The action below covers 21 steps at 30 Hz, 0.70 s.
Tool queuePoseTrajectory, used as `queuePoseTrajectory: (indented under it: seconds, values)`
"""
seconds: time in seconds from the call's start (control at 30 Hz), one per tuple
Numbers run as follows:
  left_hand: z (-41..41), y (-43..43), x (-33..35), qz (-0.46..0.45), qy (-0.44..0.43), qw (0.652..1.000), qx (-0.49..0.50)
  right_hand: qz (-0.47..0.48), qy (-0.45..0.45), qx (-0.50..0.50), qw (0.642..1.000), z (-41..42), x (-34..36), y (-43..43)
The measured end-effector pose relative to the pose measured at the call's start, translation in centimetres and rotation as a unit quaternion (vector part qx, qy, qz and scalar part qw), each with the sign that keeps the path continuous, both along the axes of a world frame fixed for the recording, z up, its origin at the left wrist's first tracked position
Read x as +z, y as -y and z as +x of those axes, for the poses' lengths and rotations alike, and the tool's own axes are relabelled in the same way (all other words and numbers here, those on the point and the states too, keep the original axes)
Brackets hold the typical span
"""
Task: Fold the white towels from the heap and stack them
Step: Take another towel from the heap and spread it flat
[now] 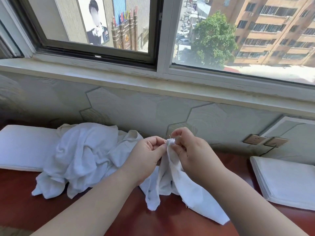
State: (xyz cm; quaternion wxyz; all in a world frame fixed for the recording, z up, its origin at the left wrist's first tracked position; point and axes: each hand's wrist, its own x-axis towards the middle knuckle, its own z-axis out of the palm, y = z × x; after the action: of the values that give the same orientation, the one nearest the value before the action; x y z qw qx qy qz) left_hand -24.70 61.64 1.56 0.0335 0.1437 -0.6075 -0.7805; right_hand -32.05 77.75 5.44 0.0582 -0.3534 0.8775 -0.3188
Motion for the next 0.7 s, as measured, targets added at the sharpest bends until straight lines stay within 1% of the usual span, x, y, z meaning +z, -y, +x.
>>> queuePoseTrajectory:
  seconds: [0.1, 0.2, 0.3, 0.4, 0.47, 0.57, 0.63, 0.7]
  values:
    - [0.3, 0.1, -0.1, -0.020, -0.009, 1.000, 0.013, 0.007, -0.045, -0.021, 0.999, 0.4, -0.1, 0.4]
    - [0.7, 0.4, 0.0, -0.042, -0.006, 0.999, 0.031, -0.015, -0.080, -0.030, 0.996, 0.7, -0.5, 0.7]
    - [1.2, 0.6, 0.1, -0.078, -0.011, 0.997, 0.028, -0.029, -0.094, -0.027, 0.995, 1.0, -1.0, 0.9]
    - [1.4, 0.8, -0.2, -0.090, -0.024, 0.995, 0.024, -0.044, -0.098, -0.025, 0.994, 1.0, -1.2, 1.2]
    - [1.5, 1.0, -0.5, -0.091, -0.041, 0.995, 0.018, -0.054, -0.066, -0.036, 0.996, 1.0, -1.3, 1.3]
    - [1.5, 1.0, -1.4, -0.072, -0.058, 0.996, 0.003, -0.082, 0.021, -0.058, 0.995, 1.4, -1.1, 1.4]
    - [1.5, 1.1, -2.5, -0.079, -0.051, 0.996, 0.004, -0.094, 0.075, -0.070, 0.990, 1.4, -1.4, 1.6]
    - [1.6, 1.3, -3.8, -0.093, -0.030, 0.995, 0.026, -0.063, 0.121, -0.061, 0.989, 0.8, -2.3, 1.6]
